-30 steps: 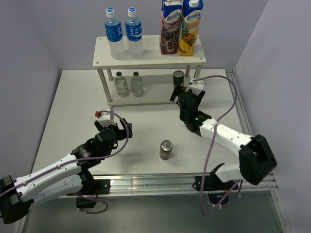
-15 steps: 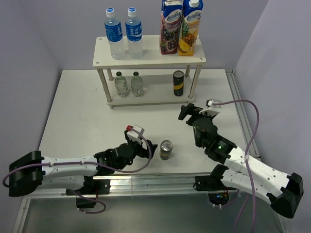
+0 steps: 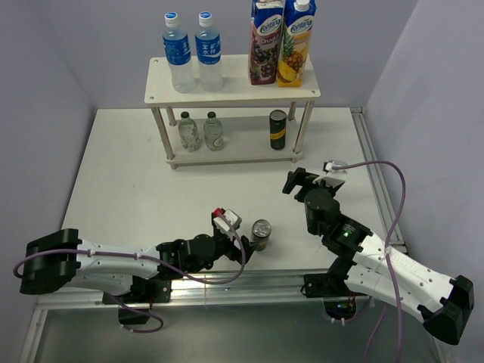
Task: Place and organize the beverage onto the shelf
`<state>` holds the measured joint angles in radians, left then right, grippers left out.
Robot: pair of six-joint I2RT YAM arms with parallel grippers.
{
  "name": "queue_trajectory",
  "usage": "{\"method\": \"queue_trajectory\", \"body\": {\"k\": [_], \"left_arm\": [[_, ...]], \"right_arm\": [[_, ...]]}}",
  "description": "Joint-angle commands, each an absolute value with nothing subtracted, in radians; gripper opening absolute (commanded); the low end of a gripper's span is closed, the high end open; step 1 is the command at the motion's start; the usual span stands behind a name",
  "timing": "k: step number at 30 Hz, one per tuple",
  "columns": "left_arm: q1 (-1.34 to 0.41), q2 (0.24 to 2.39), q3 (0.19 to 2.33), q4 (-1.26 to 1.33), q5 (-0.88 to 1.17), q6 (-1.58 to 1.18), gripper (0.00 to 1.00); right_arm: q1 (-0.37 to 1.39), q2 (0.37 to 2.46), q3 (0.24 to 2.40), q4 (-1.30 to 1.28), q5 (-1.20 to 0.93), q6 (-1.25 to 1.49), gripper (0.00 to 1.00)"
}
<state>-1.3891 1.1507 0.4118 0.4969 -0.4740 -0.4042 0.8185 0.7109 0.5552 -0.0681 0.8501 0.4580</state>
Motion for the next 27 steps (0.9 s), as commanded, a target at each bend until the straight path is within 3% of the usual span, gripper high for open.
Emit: {"method": "queue_trajectory", "body": {"k": [1, 11, 17, 18, 19, 20, 27], "left_arm": [[-1.402, 1.204, 0.459, 0.555, -0.419, -0.390, 0.92], [-1.402, 1.521, 0.571, 0.745, -0.547, -0.356, 0.84], [-1.361, 1.631, 0.638, 0.778, -0.560, -0.342, 0.45], [-1.352, 1.640, 0.649, 0.773, -0.563, -0.342, 0.21], [-1.344, 1.646, 0.670, 0.762, -0.568, -0.336, 0.07], [-1.329, 1.654, 0.679, 0.759, -0.572, -0.330, 0.00], [-1.152, 1.657, 0.836, 0.712, -0.514, -0.273, 0.00]], "right_arm": [[0.824, 0.712, 0.554, -0.051, 0.879, 0.476, 0.95], [0.824, 0.690, 0.542, -0.054, 0.882, 0.477, 0.95], [0.822, 0.670, 0.534, -0.058, 0.884, 0.482, 0.95], [0.822, 0.667, 0.532, -0.058, 0.882, 0.483, 0.95], [0.822, 0.664, 0.532, -0.057, 0.882, 0.485, 0.95], [0.821, 0.663, 0.532, -0.057, 0.884, 0.483, 0.95], [0.821, 0.650, 0.528, -0.040, 0.882, 0.479, 0.95]]}}
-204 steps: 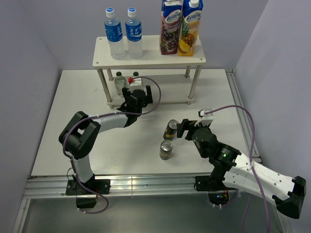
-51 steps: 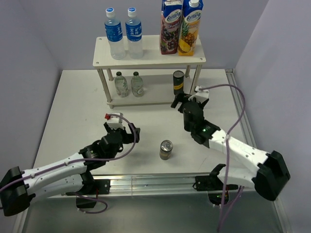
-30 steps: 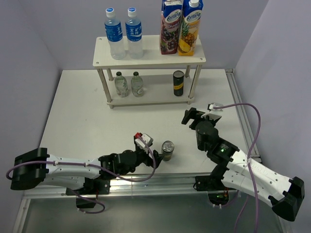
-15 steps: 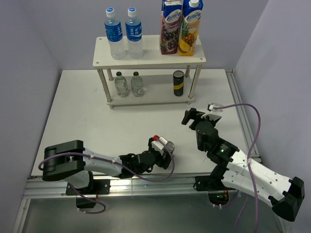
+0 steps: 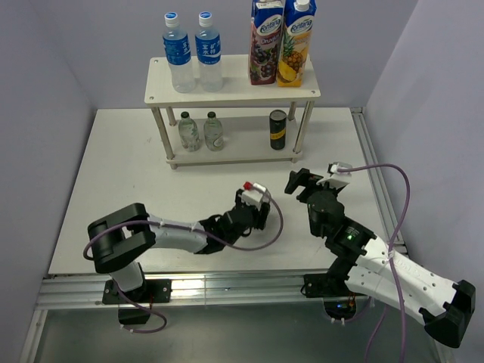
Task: Place and organize the beverage onto the shelf
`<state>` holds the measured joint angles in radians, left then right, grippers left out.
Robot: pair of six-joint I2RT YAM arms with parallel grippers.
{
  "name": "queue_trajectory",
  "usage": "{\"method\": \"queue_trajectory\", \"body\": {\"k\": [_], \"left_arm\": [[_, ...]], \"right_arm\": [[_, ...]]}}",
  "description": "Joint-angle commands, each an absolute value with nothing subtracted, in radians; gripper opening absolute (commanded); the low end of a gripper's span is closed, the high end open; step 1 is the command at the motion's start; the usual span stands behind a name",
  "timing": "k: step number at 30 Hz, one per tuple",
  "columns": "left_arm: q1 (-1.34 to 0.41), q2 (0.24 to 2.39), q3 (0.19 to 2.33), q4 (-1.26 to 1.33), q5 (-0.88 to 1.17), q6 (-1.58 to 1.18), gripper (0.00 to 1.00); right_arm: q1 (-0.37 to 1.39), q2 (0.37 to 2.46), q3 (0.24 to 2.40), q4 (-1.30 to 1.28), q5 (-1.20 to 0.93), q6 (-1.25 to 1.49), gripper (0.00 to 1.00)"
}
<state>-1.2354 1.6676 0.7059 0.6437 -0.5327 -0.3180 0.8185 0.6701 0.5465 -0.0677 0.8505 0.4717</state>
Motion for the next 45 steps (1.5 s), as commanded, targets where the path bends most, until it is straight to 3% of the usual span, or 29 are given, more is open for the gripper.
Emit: {"method": "queue_trajectory", "body": {"k": [1, 18, 40, 43, 45], "left_arm": [[-1.105, 1.669, 0.862, 0.701, -0.503, -0.268, 0.00], [-0.831, 1.934, 1.366, 0.607, -0.356, -0.192, 0.00], [-0.764, 2.143, 1.539, 0.623, -0.268, -0.227, 0.00], [-0.762, 2.160, 1.562, 0.614, -0.261, -0.224, 0.02], [-0.762, 2.171, 1.577, 0.604, -0.259, -0.221, 0.13]], "right_arm": [[0.822, 0.649, 0.528, -0.038, 0.881, 0.477, 0.95], [0.819, 0.620, 0.511, -0.031, 0.845, 0.485, 0.95], [0.819, 0.641, 0.506, -0.008, 0.821, 0.485, 0.94], [0.818, 0.638, 0.502, -0.006, 0.821, 0.485, 0.94], [0.816, 0.638, 0.499, -0.005, 0.821, 0.485, 0.94]]}}
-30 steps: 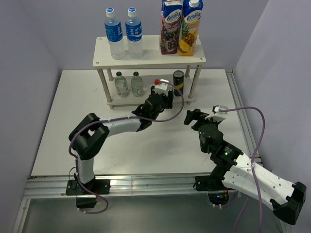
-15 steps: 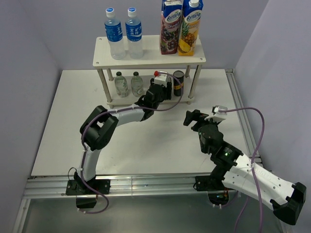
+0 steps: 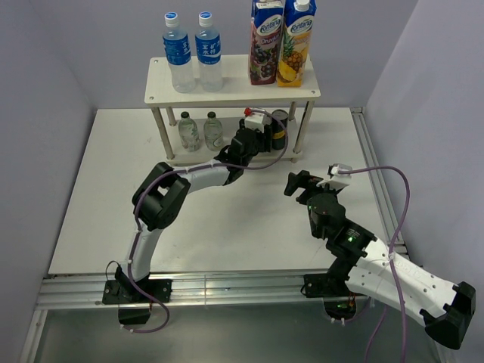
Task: Place and organize the beverage onto the shelf
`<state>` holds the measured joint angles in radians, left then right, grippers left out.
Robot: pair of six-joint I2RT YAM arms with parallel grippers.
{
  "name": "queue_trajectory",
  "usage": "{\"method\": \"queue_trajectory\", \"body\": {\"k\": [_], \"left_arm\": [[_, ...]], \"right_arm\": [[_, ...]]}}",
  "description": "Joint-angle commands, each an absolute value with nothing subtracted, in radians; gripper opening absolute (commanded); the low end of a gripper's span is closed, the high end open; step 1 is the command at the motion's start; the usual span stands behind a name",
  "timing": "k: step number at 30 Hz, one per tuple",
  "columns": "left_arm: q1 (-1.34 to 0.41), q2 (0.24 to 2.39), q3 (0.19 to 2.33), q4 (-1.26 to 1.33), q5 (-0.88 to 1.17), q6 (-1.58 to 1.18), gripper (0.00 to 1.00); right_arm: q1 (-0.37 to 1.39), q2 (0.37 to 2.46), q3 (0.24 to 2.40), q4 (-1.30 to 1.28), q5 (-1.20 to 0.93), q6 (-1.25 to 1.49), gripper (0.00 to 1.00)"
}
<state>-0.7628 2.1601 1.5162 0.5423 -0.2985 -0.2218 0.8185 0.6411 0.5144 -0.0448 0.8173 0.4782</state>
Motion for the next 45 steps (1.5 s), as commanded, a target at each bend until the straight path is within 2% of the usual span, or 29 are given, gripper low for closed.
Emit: {"method": "queue_trajectory", "body": {"k": [1, 2, 5, 7, 8, 9, 26, 33, 38, 41, 42, 43, 45], "left_arm": [[-0.762, 2.172, 1.578, 0.601, -0.261, -0.222, 0.20], [-0.764, 2.172, 1.574, 0.603, -0.262, -0.221, 0.39], [-0.764, 2.163, 1.556, 0.617, -0.268, -0.221, 0.73], [-0.764, 2.152, 1.542, 0.617, -0.275, -0.219, 0.84], [-0.764, 2.149, 1.537, 0.615, -0.276, -0.219, 0.96], [-0.764, 2.145, 1.525, 0.617, -0.278, -0.221, 0.98], [-0.795, 1.930, 1.238, 0.658, -0.347, -0.238, 0.99], [-0.894, 1.722, 1.051, 0.588, -0.530, -0.271, 0.99], [-1.043, 1.576, 0.997, 0.150, -0.822, -0.474, 0.97], [-1.132, 1.453, 1.017, -0.168, -0.926, -0.584, 0.97], [-1.164, 1.395, 1.038, -0.258, -0.960, -0.619, 0.97], [-1.176, 1.367, 1.063, -0.469, -0.994, -0.696, 0.98], [-1.198, 1.274, 1.147, -0.656, -1.100, -0.768, 0.98]], "right_arm": [[0.818, 0.638, 0.500, -0.005, 0.821, 0.485, 0.94], [0.818, 0.641, 0.500, -0.005, 0.821, 0.486, 0.94], [0.816, 0.643, 0.499, -0.003, 0.821, 0.486, 0.94], [0.818, 0.641, 0.499, -0.005, 0.821, 0.488, 0.94], [0.816, 0.640, 0.497, -0.005, 0.821, 0.488, 0.95], [0.818, 0.638, 0.497, -0.005, 0.821, 0.488, 0.94], [0.818, 0.638, 0.488, -0.006, 0.838, 0.495, 0.94], [0.818, 0.643, 0.494, -0.034, 0.847, 0.517, 0.94], [0.816, 0.709, 0.570, -0.050, 0.632, 0.451, 0.93], [0.822, 0.796, 0.760, -0.208, 0.551, 0.427, 0.87], [0.825, 0.816, 0.809, -0.251, 0.545, 0.420, 0.86], [0.828, 0.840, 0.855, -0.291, 0.545, 0.391, 0.86], [0.845, 0.844, 0.984, -0.395, 0.598, 0.368, 0.86]]}}
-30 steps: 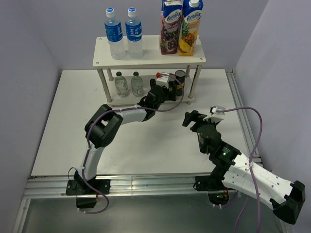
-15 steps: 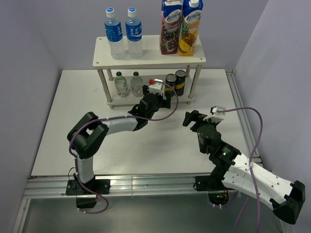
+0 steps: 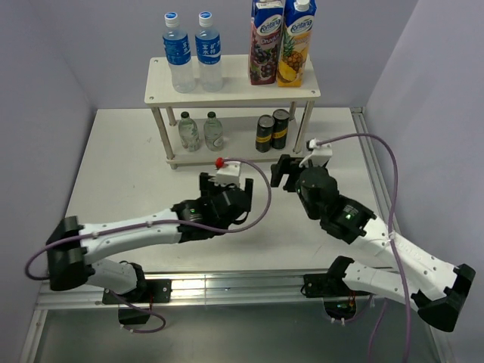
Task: Place and organize the beverage onto the shelf
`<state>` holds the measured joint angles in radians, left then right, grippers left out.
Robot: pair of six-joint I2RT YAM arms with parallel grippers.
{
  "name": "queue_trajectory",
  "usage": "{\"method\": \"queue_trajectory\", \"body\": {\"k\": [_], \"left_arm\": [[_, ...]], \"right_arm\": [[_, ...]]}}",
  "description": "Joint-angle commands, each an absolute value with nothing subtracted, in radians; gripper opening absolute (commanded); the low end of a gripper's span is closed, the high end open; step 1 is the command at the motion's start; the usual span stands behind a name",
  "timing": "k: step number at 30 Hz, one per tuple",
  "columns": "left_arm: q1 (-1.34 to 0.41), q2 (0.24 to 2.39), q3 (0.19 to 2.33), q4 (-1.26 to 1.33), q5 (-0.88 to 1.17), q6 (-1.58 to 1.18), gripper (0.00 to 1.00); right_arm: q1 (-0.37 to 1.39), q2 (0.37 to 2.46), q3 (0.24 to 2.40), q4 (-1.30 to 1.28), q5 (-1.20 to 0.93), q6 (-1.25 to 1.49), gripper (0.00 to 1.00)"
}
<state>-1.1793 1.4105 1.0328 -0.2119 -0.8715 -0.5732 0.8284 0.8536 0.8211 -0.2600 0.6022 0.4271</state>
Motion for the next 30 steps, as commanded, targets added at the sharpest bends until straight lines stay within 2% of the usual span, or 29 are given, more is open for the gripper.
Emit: {"method": "queue_trajectory", "body": {"k": [1, 4, 6, 10, 15, 30], "left_arm": [[-1.204, 1.237, 1.194, -0.723, -1.129, -0.803, 0.99], [-1.229, 1.068, 1.239, -0.808, -1.222, -0.753, 0.98], [-1.229, 0.947, 1.273, -0.799, -1.200, -0.711, 0.99], [-1.229, 0.734, 1.226, -0.652, -1.125, -0.504, 0.99], [-1.229, 0.526, 1.137, -0.540, -1.117, -0.445, 0.99], [-1.229, 0.620, 1.132, -0.632, -1.155, -0.489, 0.99]], "right_arm": [[0.847, 0.835, 1.027, -0.428, 0.613, 0.351, 0.86], [0.847, 0.799, 1.169, -0.512, 0.653, 0.299, 0.88], [0.848, 0.760, 1.239, -0.549, 0.660, 0.272, 0.91], [0.848, 0.674, 1.269, -0.565, 0.634, 0.222, 0.95], [0.847, 0.580, 1.224, -0.528, 0.566, 0.201, 0.97], [0.847, 0.578, 1.215, -0.540, 0.546, 0.196, 0.97]]}}
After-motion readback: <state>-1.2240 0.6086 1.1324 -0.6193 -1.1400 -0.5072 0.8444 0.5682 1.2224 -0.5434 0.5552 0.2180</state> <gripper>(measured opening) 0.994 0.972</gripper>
